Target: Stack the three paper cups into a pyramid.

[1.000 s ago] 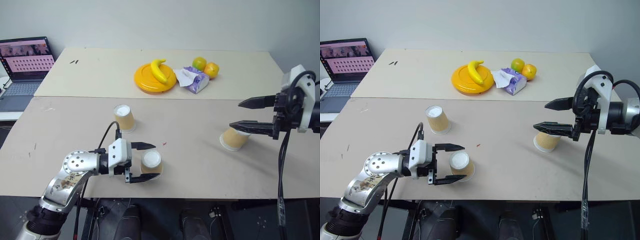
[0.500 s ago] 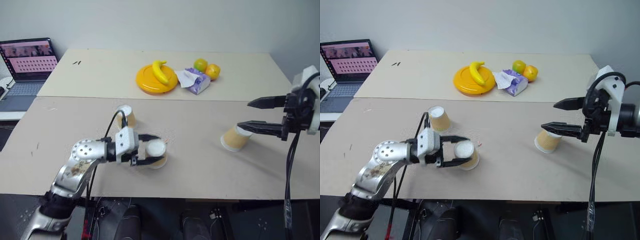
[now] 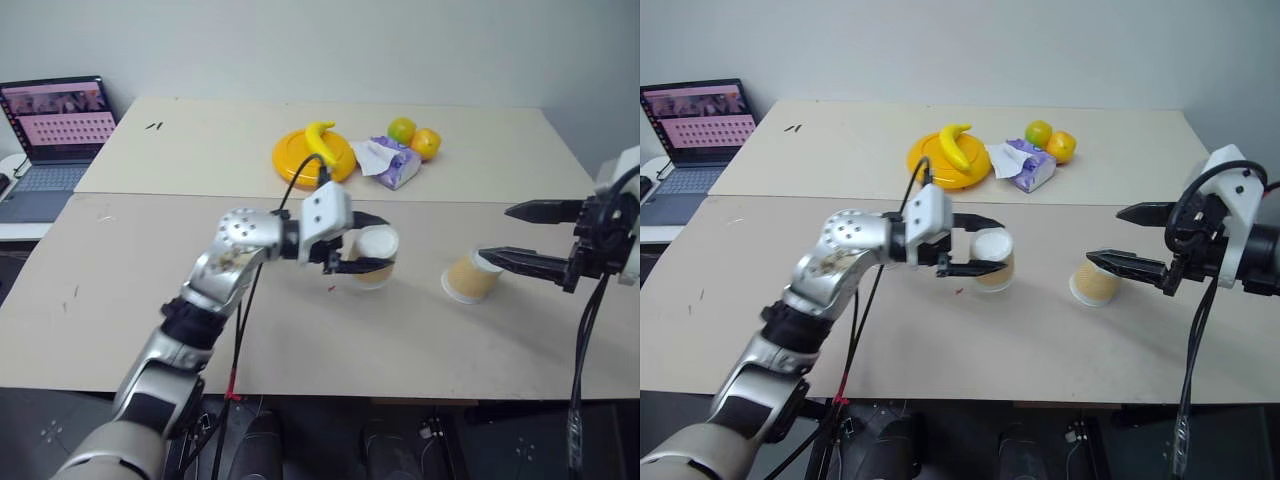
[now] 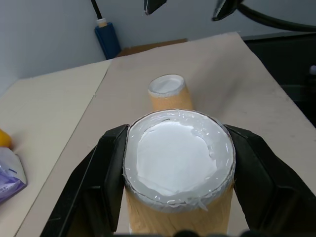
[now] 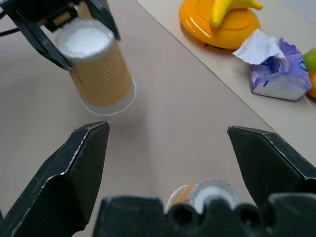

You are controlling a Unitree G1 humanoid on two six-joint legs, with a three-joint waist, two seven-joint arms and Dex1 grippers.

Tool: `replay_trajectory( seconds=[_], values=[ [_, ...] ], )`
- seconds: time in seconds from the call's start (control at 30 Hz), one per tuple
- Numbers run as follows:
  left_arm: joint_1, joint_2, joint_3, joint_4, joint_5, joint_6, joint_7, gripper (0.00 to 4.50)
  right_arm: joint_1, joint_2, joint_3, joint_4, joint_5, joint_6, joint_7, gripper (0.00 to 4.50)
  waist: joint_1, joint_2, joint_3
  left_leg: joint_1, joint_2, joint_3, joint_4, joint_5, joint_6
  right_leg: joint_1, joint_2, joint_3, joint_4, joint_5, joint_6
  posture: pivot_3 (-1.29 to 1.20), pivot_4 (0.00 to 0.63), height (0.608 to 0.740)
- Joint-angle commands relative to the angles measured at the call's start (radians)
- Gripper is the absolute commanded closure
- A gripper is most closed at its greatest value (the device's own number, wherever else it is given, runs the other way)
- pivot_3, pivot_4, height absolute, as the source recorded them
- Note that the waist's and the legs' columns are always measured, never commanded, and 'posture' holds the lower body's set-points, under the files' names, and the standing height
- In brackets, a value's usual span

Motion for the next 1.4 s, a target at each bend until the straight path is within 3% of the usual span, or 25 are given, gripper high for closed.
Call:
replay_trajectory(
  seconds=[0.03,0.2,0.43,0.57,0.87,1.07,1.2,1.27,1.33,1.4],
  values=[
    [-0.01,-0.034,-0.035,0.13,0.066,-0.126,-0.025,1.53,0.024,0.01,-0.094,-0.061,0.031,0.023,-0.041,0.0,-0.002,0.0,0.0,0.0,0.0,0.0,0.0,0.0,0.0,0.0,0.0,0.0,0.0,0.0,0.0,0.0,0.15,0.732],
    [-0.016,-0.078,-0.055,0.31,0.123,-0.281,-0.057,1.53,0.056,0.026,-0.131,-0.115,0.059,0.05,-0.089,0.0,-0.004,0.0,0.0,0.0,0.0,0.0,-0.001,0.0,0.0,-0.001,0.0,0.0,0.0,0.0,0.0,0.0,0.15,0.732],
    [-0.045,-0.128,-0.019,0.414,0.112,-0.303,-0.091,1.53,0.09,0.029,-0.172,-0.17,0.097,0.086,-0.15,0.0,0.003,0.0,0.0,0.0,0.0,-0.001,0.0,0.0,0.0,0.001,0.0,0.0,0.0,0.0,0.0,0.0,0.15,0.732],
    [-0.058,-0.138,0.0,0.438,0.117,-0.308,-0.091,0.09,0.105,0.03,-0.184,-0.187,0.117,0.093,-0.171,0.0,0.0,0.0,0.0,0.0,-0.001,-0.001,0.0,0.0,0.0,0.0,0.0,0.0,0.0,0.0,0.0,0.0,0.15,0.732],
    [-0.141,-0.111,0.101,0.254,-0.012,-0.097,-0.138,0.03,0.088,0.011,-0.148,-0.133,0.107,0.052,-0.153,0.0,-0.003,0.0,0.0,-0.001,-0.001,-0.001,-0.001,0.0,0.0,0.0,0.0,0.0,0.0,0.0,0.0,0.0,0.15,0.732],
    [-0.298,-0.032,0.254,0.109,-0.099,0.164,-0.001,0.03,0.03,0.01,-0.068,-0.081,0.088,0.019,-0.142,0.0,-0.006,0.0,0.0,-0.002,-0.001,-0.002,-0.001,0.0,0.0,-0.001,0.0,0.0,0.0,-0.001,0.001,0.0,0.15,0.732],
    [-0.307,0.073,0.325,0.079,-0.076,0.269,0.108,0.03,0.001,0.01,-0.029,-0.057,0.08,0.002,-0.126,0.0,-0.014,0.001,-0.001,0.0,-0.001,-0.001,-0.003,0.0,0.0,0.0,0.0,0.0,0.0,-0.002,0.003,0.0,0.15,0.732],
    [-0.256,0.153,0.358,0.047,-0.033,0.277,0.175,0.03,-0.029,0.003,0.015,-0.027,0.069,-0.017,-0.099,0.0,-0.023,0.001,-0.001,0.001,0.0,-0.002,-0.004,0.0,0.0,0.0,0.0,0.0,0.0,-0.002,0.002,0.0,0.15,0.732],
    [-0.145,0.211,0.468,-0.039,-0.041,0.344,0.29,0.03,-0.088,-0.007,0.069,0.016,0.063,-0.04,-0.056,0.0,-0.037,0.001,-0.001,0.001,0.0,-0.001,-0.003,0.0,0.0,0.0,0.0,0.001,0.0,-0.002,0.002,0.0,0.15,0.732],
    [0.026,0.282,0.503,-0.205,-0.08,0.368,0.248,0.03,-0.137,-0.016,0.11,0.055,0.054,-0.059,-0.014,0.0,-0.047,0.001,-0.001,0.002,0.0,0.0,-0.005,0.0,0.0,-0.001,0.0,0.002,0.001,-0.001,0.001,0.0,0.15,0.732]
  ],
)
